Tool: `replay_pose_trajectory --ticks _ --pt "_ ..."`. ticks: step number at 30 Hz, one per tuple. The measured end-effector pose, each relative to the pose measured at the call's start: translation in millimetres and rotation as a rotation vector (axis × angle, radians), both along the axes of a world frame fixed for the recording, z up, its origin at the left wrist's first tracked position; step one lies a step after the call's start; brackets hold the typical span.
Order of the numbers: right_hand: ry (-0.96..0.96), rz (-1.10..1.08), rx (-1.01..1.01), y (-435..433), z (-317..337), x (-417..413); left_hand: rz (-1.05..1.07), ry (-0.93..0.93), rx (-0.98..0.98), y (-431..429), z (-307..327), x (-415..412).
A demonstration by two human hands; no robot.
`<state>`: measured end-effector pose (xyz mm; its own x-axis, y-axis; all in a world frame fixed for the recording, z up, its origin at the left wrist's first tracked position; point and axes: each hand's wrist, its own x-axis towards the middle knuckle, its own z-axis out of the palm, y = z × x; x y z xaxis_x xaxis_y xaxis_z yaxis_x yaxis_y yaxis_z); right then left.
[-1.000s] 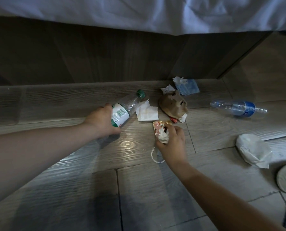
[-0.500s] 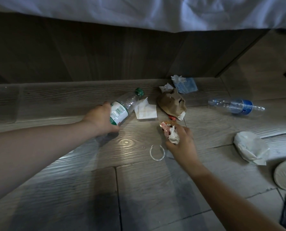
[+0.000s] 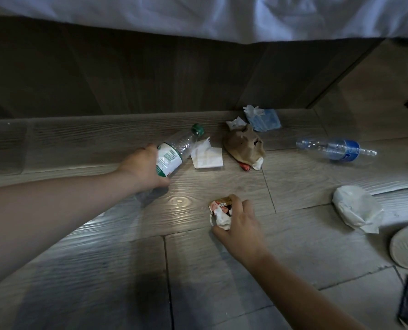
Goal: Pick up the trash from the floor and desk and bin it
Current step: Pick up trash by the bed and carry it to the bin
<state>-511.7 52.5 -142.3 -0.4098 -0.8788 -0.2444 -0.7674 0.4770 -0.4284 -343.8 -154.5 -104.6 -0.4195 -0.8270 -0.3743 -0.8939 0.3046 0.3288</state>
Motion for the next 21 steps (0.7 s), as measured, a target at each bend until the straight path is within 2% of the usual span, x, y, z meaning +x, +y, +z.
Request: replay_pose_trajectory --ticks 9,11,16,18,21 --pt "0.124 -0.058 0.029 -10 8 1 -0.001 0.010 0.006 -3 -4 1" --pt "0.075 -0.075 0.006 -11 11 -3 -0.003 0.009 0.006 -3 -4 1" --pt "-0.209 -0.258 -0.046 -9 16 -10 -0.009 0.015 0.005 -3 -4 2" --pt "-0.188 -0.223 -0.050 -4 16 -6 -0.012 0.012 0.004 -3 -3 2" --pt "-0.050 -0.077 0.002 1 14 5 -0.012 0.008 0.002 -3 -3 2"
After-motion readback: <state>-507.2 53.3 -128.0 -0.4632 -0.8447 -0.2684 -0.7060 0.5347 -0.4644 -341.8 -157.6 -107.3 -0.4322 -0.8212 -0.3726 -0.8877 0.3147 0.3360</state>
